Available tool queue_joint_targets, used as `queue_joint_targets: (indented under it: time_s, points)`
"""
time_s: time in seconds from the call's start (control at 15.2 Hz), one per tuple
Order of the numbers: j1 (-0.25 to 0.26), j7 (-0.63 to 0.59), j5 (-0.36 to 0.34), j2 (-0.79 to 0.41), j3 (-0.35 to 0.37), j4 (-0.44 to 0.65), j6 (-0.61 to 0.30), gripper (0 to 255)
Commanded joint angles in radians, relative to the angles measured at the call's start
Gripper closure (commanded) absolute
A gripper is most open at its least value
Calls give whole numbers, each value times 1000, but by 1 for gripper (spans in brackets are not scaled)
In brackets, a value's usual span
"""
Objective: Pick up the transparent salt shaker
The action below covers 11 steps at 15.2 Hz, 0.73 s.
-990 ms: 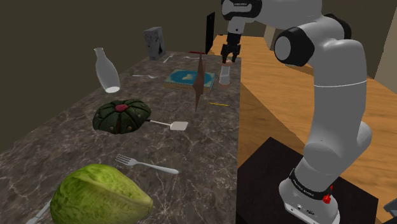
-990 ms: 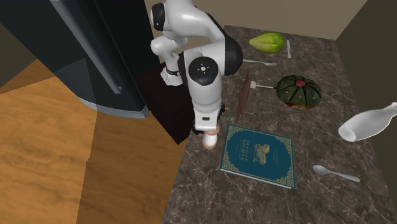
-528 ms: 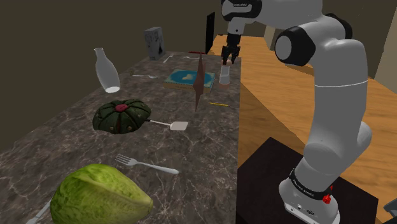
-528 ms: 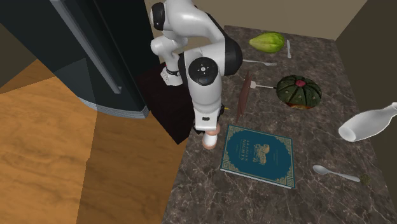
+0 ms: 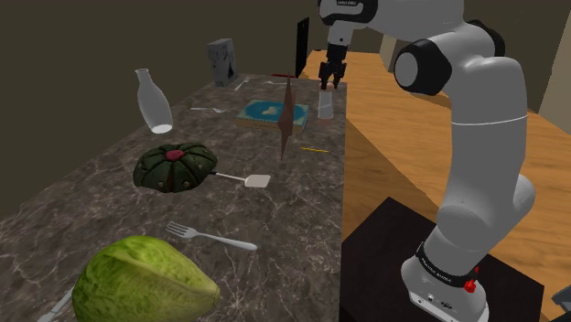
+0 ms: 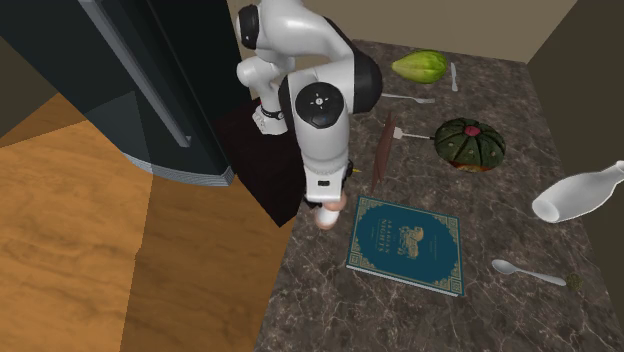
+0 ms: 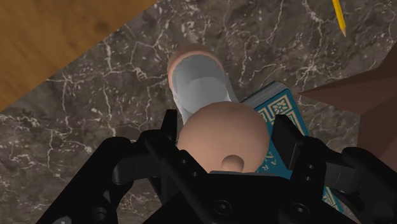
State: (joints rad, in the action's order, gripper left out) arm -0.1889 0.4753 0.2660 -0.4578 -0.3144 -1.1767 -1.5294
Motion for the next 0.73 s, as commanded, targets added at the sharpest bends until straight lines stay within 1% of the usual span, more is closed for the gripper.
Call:
queue_joint_targets:
  time_s: [0.0,0.4,0.66]
  points:
    - [-6,-4,2,-7,0,38,31,255]
    - [-30,-18,14,-48,3,186,137,255]
    - [-55,-31,29,-96,8,322,223,255]
